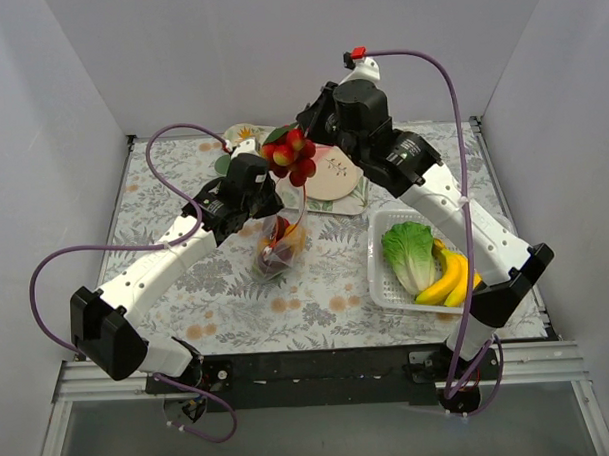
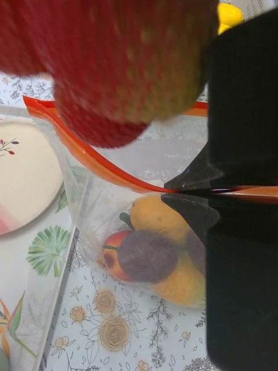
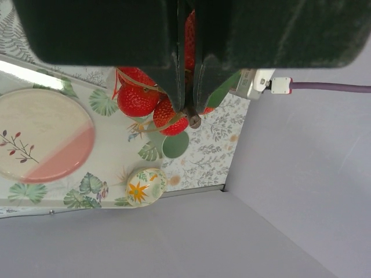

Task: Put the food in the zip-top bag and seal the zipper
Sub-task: Place the fake fruit in the zipper food storage bag.

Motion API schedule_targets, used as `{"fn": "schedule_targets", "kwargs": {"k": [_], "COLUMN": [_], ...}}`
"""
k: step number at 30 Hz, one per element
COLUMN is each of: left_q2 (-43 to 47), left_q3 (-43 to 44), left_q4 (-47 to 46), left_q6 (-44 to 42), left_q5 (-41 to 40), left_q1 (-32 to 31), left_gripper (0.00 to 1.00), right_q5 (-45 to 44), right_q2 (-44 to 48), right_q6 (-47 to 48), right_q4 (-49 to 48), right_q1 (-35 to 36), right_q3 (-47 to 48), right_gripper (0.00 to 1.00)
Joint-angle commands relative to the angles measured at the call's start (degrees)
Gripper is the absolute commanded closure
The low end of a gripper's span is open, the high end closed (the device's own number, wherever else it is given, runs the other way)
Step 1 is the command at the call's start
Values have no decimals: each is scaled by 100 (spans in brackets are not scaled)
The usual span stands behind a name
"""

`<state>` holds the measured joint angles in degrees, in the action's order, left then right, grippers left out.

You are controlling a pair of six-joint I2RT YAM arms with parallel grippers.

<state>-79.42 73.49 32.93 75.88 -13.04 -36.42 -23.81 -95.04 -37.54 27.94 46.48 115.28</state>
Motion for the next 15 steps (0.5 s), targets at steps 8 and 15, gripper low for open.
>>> {"fn": "schedule_targets", "kwargs": {"k": [8,15], "left_q2": [225,313], "left_q3": [262,332], "left_q4": [21,82], "left_q6": [-11,-29], "left_q5": [-15,3], "left_q1": [162,232], "left_gripper": [100,100], "right_q5": [-115,-475], "right_q2": [794,1067], "right_q6": [-702,-518], "right_q4": [-773,-299], "right_q1": [81,54], "right_q3": [-1622,-1922], "right_gripper": [99,99]}}
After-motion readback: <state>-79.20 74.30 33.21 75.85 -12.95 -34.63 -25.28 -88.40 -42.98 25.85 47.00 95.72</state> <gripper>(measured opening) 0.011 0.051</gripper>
